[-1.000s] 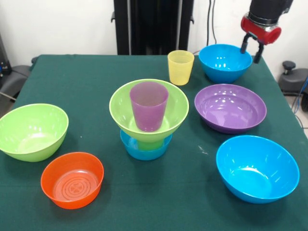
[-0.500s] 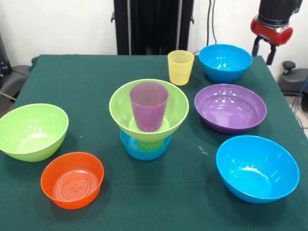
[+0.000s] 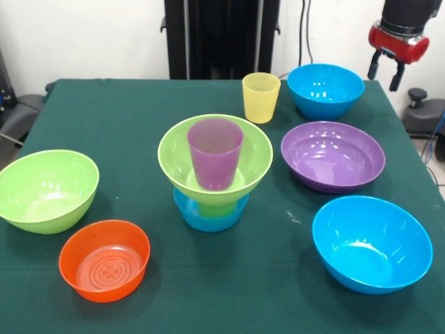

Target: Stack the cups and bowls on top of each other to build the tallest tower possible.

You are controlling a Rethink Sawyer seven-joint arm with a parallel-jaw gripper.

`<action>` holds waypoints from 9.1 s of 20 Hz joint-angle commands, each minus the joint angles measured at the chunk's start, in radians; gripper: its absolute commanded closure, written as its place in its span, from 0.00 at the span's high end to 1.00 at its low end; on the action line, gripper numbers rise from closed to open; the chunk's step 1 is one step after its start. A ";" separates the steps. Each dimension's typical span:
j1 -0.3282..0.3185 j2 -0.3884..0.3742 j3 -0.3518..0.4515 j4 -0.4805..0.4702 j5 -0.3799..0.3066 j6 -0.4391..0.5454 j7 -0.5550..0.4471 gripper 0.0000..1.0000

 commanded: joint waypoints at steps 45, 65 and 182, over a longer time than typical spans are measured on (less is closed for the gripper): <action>-0.167 0.009 0.041 -0.100 -0.240 0.048 0.026 1.00; -0.059 0.039 -0.078 -0.094 -0.237 0.110 0.072 1.00; -0.026 0.189 -0.257 -0.150 -0.045 0.119 0.212 0.00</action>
